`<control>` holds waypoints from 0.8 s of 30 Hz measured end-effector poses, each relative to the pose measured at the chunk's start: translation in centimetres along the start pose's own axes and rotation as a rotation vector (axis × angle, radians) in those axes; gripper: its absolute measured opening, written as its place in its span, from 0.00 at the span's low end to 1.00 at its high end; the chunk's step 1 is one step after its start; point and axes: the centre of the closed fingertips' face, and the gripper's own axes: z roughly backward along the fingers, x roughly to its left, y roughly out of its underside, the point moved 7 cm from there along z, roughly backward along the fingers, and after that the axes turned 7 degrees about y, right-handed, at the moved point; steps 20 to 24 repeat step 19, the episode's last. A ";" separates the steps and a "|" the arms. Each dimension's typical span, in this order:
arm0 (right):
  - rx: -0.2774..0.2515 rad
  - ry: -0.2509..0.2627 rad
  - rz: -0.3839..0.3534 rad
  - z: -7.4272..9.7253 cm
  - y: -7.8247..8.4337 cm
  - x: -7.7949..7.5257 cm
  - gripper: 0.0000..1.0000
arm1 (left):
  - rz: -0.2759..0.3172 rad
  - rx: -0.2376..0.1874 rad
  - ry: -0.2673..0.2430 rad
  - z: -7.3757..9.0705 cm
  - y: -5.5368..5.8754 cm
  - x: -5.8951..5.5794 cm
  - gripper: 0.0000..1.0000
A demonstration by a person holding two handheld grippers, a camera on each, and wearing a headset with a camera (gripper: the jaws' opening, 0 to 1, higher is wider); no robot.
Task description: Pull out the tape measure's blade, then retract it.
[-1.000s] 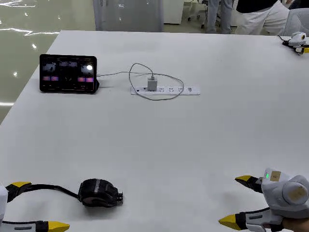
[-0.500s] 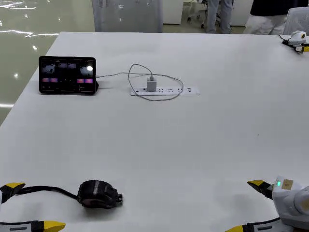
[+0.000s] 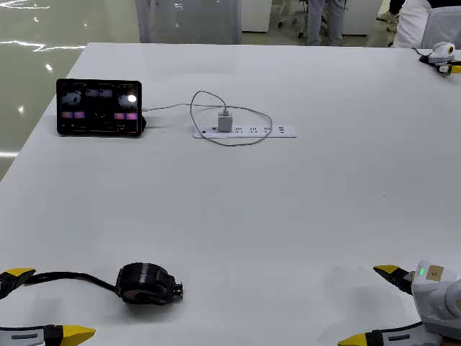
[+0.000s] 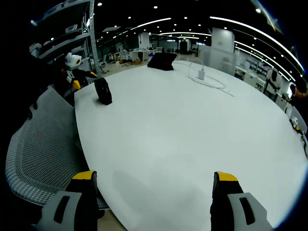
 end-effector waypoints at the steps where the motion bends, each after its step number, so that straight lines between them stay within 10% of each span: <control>1: 0.001 -0.001 -0.001 0.0 0.0 0.0 0.99 | 0.005 0.001 0.002 0.0 0.0 -0.1 0.99; 24: -0.001 -0.009 -0.004 0.1 0.2 0.3 0.99 | 0.006 0.009 0.002 0.1 0.4 -0.6 0.99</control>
